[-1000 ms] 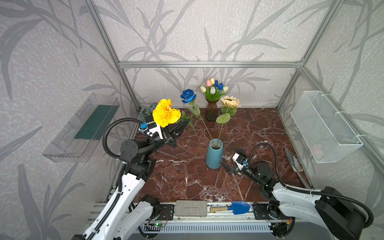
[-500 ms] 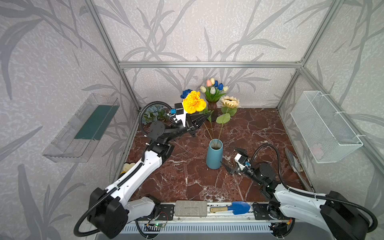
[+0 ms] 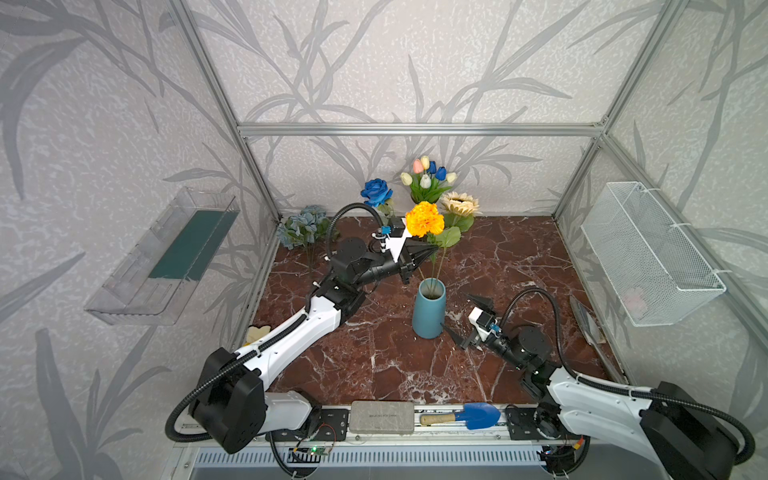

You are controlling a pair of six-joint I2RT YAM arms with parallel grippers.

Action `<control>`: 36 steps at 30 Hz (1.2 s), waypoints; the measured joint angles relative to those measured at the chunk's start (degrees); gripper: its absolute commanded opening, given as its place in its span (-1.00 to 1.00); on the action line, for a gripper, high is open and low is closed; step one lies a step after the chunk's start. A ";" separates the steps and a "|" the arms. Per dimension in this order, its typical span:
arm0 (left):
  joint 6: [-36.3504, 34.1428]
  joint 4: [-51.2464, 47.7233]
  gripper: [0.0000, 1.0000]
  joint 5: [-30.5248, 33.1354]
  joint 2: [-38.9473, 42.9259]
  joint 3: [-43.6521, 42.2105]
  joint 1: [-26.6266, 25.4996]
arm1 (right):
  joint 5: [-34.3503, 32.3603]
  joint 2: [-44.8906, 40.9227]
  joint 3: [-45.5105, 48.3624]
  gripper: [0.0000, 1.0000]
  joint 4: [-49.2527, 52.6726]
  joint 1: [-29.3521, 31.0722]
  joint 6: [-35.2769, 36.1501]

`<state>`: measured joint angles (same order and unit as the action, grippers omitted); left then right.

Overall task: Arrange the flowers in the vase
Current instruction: 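Lift the orange carnation and carry it over the teal vase, then lower the carnation stem into the teal vase and open the left gripper, then move the left gripper back to the pile and grasp the pale blue roses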

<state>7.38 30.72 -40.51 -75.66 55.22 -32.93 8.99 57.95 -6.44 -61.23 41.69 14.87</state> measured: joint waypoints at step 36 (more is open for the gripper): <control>-19.08 -29.40 0.99 16.98 25.81 -8.68 0.22 | 0.00 0.85 0.00 0.98 -0.15 0.00 -0.28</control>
<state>-11.70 1.32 -23.53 -49.84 46.54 -32.71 8.99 58.81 -6.44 -61.39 41.69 14.59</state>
